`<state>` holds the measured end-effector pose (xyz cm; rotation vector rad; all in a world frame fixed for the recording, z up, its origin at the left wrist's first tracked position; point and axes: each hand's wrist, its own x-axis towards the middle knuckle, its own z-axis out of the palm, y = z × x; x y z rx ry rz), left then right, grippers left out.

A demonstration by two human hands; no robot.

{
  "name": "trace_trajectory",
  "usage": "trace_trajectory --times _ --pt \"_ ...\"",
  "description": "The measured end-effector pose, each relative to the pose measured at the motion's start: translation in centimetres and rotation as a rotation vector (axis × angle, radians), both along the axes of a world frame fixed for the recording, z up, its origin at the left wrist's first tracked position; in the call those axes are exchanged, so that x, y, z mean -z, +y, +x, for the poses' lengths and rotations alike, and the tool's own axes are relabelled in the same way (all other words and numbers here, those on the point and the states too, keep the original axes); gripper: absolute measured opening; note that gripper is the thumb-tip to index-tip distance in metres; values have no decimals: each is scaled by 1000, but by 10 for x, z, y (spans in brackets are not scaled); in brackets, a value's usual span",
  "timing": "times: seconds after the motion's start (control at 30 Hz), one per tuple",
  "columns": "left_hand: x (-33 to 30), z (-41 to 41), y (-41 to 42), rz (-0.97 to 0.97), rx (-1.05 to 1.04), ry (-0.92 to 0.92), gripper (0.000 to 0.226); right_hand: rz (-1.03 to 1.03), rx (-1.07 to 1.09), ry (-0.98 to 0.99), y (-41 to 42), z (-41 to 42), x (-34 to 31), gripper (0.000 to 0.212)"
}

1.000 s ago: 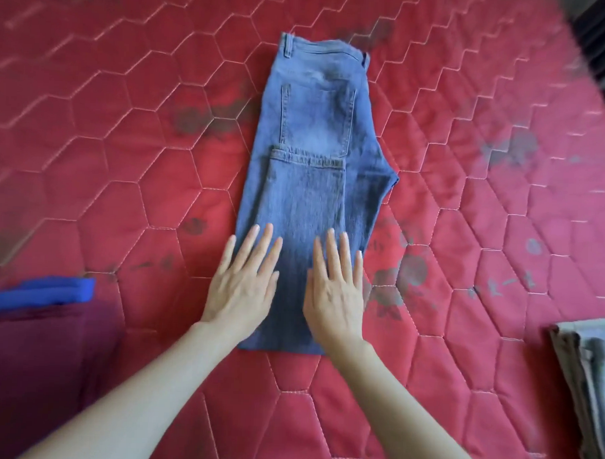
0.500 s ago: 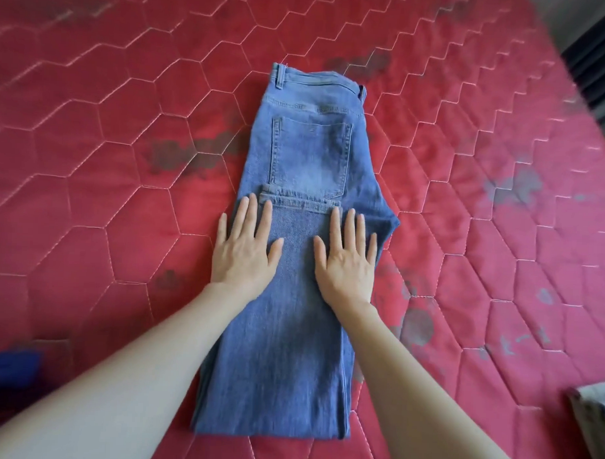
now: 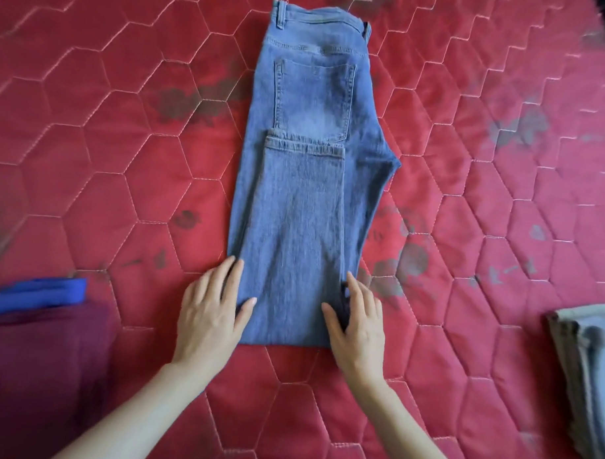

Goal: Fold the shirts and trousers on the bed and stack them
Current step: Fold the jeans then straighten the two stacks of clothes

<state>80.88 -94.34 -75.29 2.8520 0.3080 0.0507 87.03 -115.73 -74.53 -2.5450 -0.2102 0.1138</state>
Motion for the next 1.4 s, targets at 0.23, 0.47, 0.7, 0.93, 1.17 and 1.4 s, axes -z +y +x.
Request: trace_trajectory --times 0.23,0.47,0.7,0.93,1.17,1.4 --pt "-12 -38 -18 -421 -417 -56 32 169 222 167 -13 -29 -7 30" --pt "-16 -59 -8 -579 -503 26 19 200 273 296 -26 -31 -13 20" --pt "-16 -65 -4 -780 -511 -1 16 354 228 276 -40 -44 -13 7" --pt "-15 -66 -9 -631 -465 11 15 227 226 278 -44 -53 -10 13" --pt "-19 -66 -10 -622 -476 40 15 182 174 276 -45 -48 -10 17" --pt "-20 -66 -6 -594 -430 79 18 182 87 234 -50 -50 -13 13"
